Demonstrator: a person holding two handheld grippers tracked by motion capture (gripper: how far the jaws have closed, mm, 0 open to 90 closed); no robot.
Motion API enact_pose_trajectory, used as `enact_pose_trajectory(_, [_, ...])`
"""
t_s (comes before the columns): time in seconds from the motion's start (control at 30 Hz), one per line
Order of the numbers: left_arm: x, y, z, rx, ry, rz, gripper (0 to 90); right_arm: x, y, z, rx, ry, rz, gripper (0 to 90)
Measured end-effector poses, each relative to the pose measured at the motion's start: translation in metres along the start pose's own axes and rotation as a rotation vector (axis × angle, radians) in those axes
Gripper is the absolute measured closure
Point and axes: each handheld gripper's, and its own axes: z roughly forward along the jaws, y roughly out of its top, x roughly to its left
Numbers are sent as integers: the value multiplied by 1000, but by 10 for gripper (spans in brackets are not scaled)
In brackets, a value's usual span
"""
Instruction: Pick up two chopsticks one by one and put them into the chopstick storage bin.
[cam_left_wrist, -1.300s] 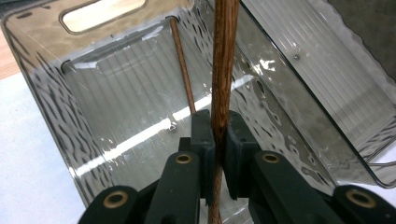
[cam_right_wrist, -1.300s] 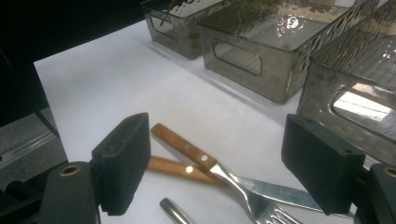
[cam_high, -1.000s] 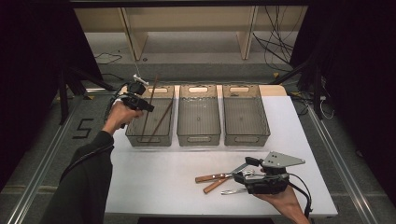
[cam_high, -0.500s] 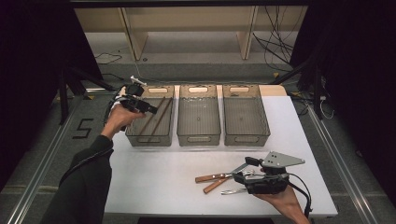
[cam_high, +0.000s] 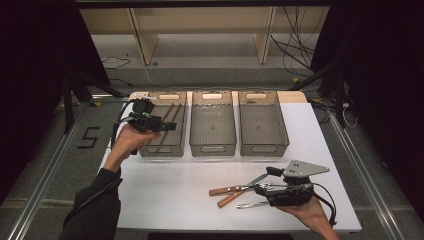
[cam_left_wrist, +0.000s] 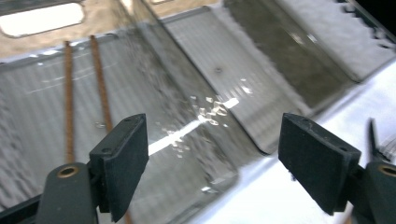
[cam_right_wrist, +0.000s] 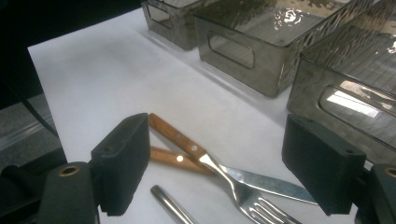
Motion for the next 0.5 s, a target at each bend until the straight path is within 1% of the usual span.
enact_pose_trajectory(0.07, [-6,-8,-5,-30,-14,-3,226,-2,1,-1,13,13,-2,244])
enact_pose_trajectory(0.13, [-12,-16,-10,-56,-34,-6,223,-3,4,-2,33,14,-16,244])
enact_pose_trajectory(0.17, [-14,-21,-11,-66,-37,-3,220,-3,5,-2,41,15,-25,244])
enact_pose_trajectory(0.2, [-17,-26,-14,-73,-44,1,217,-4,6,-2,45,12,-28,245])
enact_pose_trajectory(0.3, [-23,-37,-17,-93,-58,8,212,-10,8,-2,75,23,-40,250])
enact_pose_trajectory(0.4, [-26,-48,-18,-102,-67,18,204,-14,9,0,122,27,-49,250])
enact_pose_trajectory(0.5, [-30,-59,-17,-122,-84,20,196,-16,9,2,169,24,-75,253])
